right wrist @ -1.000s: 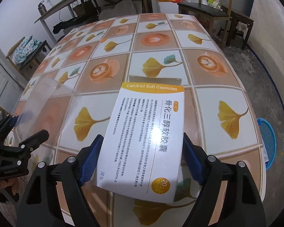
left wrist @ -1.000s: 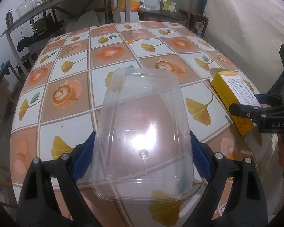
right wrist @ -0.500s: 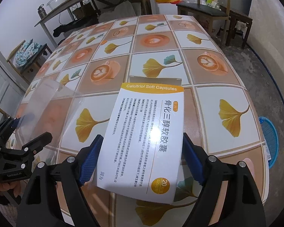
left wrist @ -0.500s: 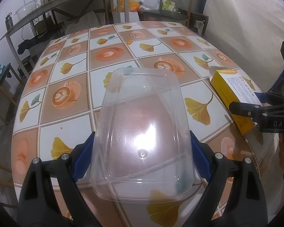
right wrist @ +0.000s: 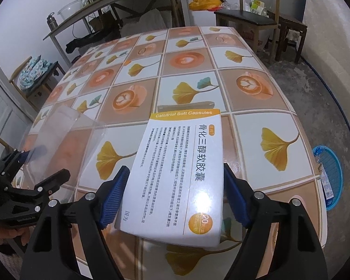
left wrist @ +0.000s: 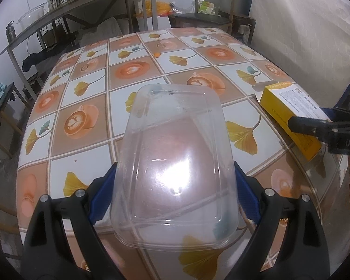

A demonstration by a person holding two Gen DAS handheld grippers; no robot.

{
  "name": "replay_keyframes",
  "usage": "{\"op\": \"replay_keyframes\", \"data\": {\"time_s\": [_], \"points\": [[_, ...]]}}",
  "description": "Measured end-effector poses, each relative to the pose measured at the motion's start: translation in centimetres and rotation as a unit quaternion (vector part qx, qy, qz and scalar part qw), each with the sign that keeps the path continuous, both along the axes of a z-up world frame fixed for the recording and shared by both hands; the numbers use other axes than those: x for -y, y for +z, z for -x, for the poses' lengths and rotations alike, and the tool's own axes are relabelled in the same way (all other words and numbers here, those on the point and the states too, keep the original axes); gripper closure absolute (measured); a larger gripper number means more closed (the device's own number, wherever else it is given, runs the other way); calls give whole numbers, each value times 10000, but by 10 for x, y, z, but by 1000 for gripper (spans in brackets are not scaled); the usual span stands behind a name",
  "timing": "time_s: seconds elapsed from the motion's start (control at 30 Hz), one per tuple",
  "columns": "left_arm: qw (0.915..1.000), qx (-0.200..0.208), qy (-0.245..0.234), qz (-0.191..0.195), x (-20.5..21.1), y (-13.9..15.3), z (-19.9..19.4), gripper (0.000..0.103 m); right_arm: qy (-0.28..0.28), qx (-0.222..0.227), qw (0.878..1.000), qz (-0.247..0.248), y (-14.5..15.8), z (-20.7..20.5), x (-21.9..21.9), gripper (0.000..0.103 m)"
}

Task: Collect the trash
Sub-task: 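Lift the clear lid and yellow box off the table with both tools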

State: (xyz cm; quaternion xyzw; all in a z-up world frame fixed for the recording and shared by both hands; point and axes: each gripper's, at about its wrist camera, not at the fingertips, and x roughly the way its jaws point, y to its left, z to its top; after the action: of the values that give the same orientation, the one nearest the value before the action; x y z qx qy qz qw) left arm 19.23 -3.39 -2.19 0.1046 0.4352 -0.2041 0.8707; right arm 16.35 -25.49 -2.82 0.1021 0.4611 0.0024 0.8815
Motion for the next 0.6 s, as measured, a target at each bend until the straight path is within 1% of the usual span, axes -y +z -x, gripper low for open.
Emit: {"op": "replay_keyframes", "data": {"time_s": [0.6], "points": [[9998,179,-60,30,4,8,6,17,-88,210,9996,-166,10,12,8,28]]}}
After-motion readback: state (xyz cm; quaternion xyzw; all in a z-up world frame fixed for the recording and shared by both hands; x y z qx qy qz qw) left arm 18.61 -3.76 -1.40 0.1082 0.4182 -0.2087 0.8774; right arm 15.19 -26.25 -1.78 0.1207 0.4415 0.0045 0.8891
